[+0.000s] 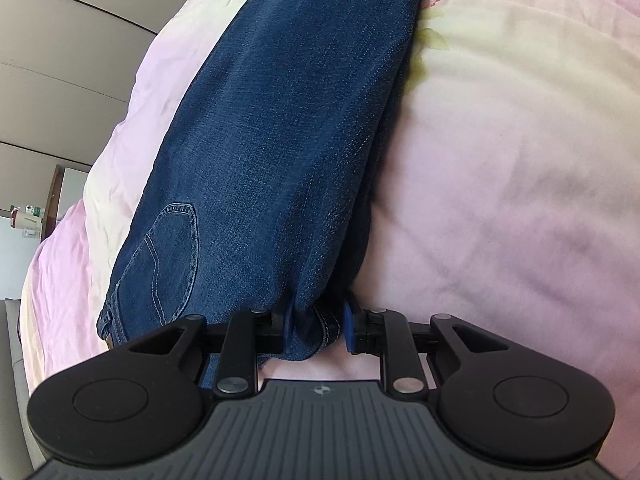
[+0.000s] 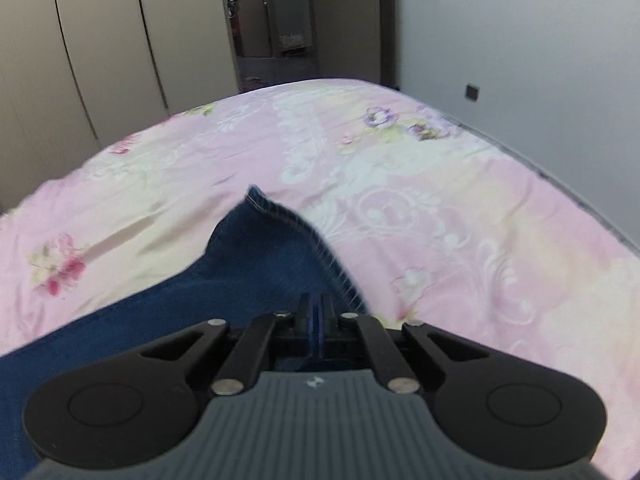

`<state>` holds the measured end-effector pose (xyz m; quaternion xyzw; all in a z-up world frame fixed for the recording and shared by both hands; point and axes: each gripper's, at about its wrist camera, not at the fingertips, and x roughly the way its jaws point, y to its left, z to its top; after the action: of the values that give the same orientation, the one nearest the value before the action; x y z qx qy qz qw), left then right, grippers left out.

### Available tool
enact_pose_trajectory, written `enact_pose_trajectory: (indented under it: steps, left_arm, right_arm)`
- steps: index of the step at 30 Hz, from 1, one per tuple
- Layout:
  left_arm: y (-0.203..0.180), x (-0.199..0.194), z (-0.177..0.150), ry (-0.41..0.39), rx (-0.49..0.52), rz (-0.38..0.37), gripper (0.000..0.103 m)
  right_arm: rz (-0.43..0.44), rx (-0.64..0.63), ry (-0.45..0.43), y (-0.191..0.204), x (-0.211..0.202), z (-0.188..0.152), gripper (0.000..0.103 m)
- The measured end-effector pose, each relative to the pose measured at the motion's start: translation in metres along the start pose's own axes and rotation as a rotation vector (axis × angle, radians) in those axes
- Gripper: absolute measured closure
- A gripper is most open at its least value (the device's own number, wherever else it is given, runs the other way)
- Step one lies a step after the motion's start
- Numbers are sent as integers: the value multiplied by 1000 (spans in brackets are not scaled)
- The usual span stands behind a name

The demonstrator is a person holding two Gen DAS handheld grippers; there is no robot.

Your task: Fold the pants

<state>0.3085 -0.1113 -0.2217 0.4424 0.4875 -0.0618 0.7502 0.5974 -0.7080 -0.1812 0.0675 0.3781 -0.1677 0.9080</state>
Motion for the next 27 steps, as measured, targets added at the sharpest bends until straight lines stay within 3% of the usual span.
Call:
enact_pose_trajectory:
  steps: [3, 7, 9, 11, 16, 18, 20, 23, 24, 27]
  left_arm:
    - [1, 1, 0, -5, -4, -1, 77]
    - [2, 0, -3, -14, -3, -1, 77]
    - [1, 0, -3, -15, 0, -1, 77]
    - [2, 1, -3, -13, 1, -2, 77]
    - [-2, 1, -4, -20, 24, 9, 75]
    - [-2, 2, -5, -22, 20, 7, 75]
    - [-1, 3, -5, -24, 15, -3, 74]
    - [-1, 1, -6, -29, 51, -2, 77]
    - [1, -2, -6, -32, 49, 0, 82]
    - [12, -16, -11, -61, 39, -10, 85]
  right_arm:
    - [-12, 22, -2, -15, -4, 0, 99]
    - [84, 153, 77, -43, 9, -22, 94]
    - [190, 267, 117, -57, 21, -39, 60]
    - [235, 358, 116, -62, 31, -53, 59]
    - [249, 535, 124, -65, 66, -75, 59]
    - [268, 614, 102, -68, 74, -84, 55]
    - [276, 681, 67, -70, 77, -90, 55]
    - [248, 647, 53, -65, 72, -83, 84]
    - [247, 623, 42, -62, 67, -78, 88]
    - [196, 555, -2, -56, 42, -61, 94]
